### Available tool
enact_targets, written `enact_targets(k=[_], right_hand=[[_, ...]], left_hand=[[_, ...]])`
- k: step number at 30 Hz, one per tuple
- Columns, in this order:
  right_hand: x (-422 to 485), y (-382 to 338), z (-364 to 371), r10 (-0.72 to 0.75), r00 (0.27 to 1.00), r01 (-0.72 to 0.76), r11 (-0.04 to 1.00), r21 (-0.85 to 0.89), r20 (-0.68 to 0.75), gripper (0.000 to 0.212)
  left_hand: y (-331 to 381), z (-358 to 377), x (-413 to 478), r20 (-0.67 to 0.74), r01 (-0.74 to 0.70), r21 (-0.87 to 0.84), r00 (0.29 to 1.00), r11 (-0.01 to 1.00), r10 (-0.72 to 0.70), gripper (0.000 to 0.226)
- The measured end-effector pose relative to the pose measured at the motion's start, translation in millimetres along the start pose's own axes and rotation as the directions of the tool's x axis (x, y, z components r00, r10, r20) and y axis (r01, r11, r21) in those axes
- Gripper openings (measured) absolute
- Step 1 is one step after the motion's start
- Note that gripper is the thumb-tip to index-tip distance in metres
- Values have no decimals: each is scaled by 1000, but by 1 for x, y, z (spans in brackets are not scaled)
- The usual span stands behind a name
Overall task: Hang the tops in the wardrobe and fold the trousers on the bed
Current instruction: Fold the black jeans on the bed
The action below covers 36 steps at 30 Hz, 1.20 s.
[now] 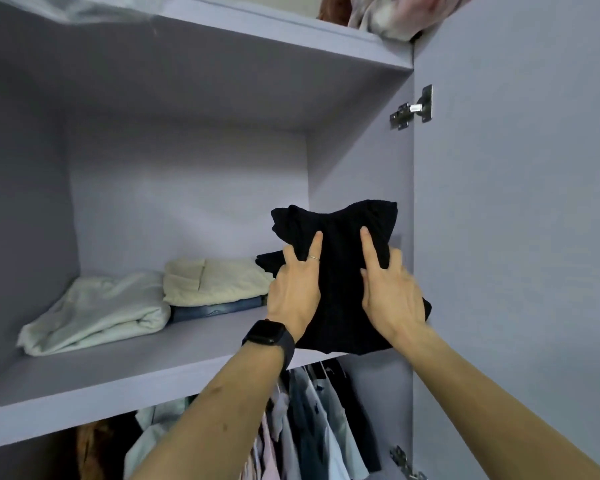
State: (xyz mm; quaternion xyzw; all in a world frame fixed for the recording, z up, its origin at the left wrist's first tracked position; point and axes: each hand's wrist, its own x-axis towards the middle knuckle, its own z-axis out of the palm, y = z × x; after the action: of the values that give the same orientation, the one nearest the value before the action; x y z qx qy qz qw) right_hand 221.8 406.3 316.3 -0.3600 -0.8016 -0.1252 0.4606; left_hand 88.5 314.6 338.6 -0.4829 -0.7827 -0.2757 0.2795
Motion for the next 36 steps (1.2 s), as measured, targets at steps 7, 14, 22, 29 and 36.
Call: enact_targets(k=[7,14,22,29,36], right_hand=[[92,-25,85,-108,992,112,991,-73,60,93],[215,-28,187,-185,946,213,974,-80,265,93],[301,-8,300,-71,828,33,996,79,556,76],[301,-13,352,-26,717,117,990,-84,696,80],[294,-21,362,-203,771,408,885,-224,603,68]], left_hand=[[-56,45,87,-15,88,-58,996,994,-89,66],[-116,121,194,66,257,-207,966,944,-249,59],[-161,198,279,293,411,-185,890,893,-349,59],[-170,229,281,394,456,90,800,885,-452,64],[-179,236,278,434,50,366,874,929,-218,60]])
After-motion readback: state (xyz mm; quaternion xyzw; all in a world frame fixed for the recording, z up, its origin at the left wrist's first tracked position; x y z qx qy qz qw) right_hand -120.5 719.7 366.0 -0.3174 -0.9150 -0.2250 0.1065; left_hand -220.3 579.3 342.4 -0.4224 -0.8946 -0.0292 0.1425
